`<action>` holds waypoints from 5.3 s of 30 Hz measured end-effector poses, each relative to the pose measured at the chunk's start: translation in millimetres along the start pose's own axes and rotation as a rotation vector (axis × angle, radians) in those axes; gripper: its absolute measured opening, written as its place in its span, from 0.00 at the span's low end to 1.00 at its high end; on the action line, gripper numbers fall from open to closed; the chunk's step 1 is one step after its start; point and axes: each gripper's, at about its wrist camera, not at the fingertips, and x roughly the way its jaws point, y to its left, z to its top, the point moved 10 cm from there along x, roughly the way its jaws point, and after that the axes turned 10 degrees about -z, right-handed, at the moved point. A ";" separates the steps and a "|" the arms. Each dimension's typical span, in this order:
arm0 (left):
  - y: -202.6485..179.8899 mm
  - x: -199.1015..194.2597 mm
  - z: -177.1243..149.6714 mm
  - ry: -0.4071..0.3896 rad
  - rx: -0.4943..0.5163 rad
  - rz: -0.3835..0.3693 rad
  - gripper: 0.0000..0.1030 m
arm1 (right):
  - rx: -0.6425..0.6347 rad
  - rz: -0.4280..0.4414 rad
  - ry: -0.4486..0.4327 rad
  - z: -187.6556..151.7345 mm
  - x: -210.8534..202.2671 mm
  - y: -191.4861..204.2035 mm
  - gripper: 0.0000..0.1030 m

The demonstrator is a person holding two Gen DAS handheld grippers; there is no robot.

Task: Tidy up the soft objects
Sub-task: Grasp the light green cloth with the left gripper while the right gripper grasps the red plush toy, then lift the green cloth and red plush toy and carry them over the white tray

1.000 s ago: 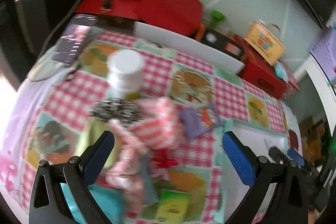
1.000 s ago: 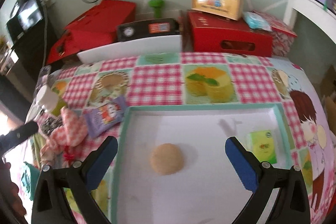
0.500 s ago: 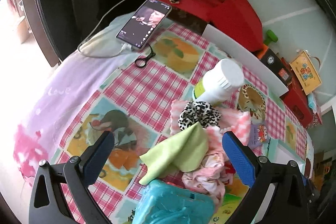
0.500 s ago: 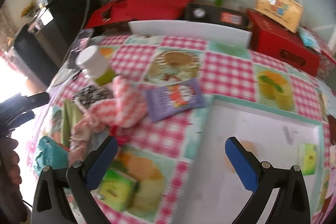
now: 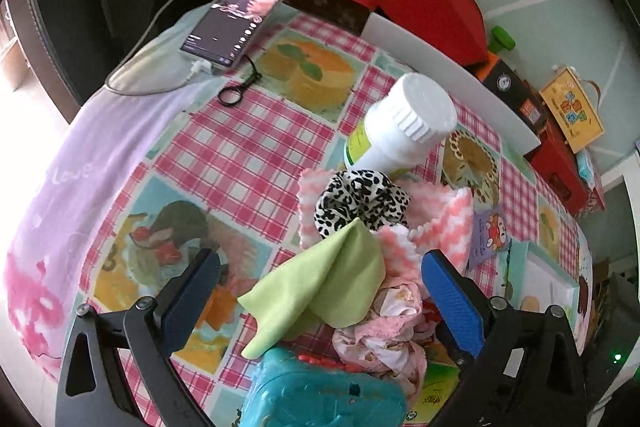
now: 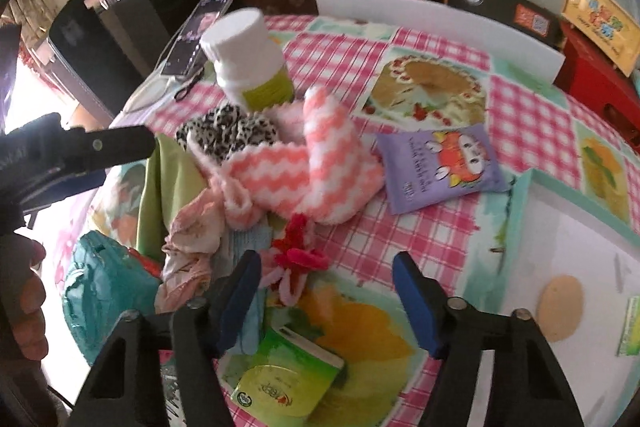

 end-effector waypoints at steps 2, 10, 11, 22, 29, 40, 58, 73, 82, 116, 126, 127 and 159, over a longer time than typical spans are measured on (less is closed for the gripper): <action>-1.1 5.1 -1.1 0.015 0.011 0.007 0.90 | 0.000 0.009 0.009 -0.7 5.7 3.9 0.61; -3.3 17.5 -3.4 0.051 0.042 0.030 0.76 | -0.006 0.043 0.030 -2.5 20.9 16.5 0.51; -3.3 19.5 -4.4 0.060 0.043 0.029 0.72 | -0.003 0.046 0.032 -2.9 22.8 17.6 0.51; -2.3 27.1 -6.7 0.088 0.049 0.026 0.33 | 0.032 0.084 0.035 -1.6 25.8 12.1 0.37; 1.1 26.6 -6.3 0.084 0.046 0.020 0.22 | 0.027 0.109 0.036 -2.1 25.5 17.3 0.32; 4.3 29.3 -7.0 0.087 0.039 0.023 0.22 | 0.001 0.118 0.028 -1.6 30.9 40.0 0.27; 4.6 24.4 -5.1 0.069 0.052 0.027 0.12 | 0.025 0.149 0.025 -2.0 26.7 37.6 0.23; -5.6 -7.6 8.6 -0.024 0.080 0.018 0.09 | 0.047 0.146 -0.002 0.7 6.0 14.5 0.22; -20.2 -43.5 22.4 -0.125 0.121 0.012 0.09 | 0.060 0.134 -0.064 8.9 -24.0 2.5 0.22; -196.6 -39.4 -31.9 -0.111 0.476 -0.172 0.09 | 0.367 -0.078 -0.154 -6.3 -76.0 -163.8 0.22; -250.0 -16.3 -74.6 -0.027 0.584 -0.223 0.09 | 0.548 -0.196 -0.145 -47.3 -97.6 -253.0 0.22; -253.4 -14.1 -77.6 -0.019 0.592 -0.226 0.09 | 0.564 -0.214 -0.143 -52.5 -100.6 -261.6 0.22; -325.5 70.5 -212.6 0.417 0.610 -0.495 0.09 | 0.754 -0.354 0.103 -159.3 -77.3 -344.7 0.24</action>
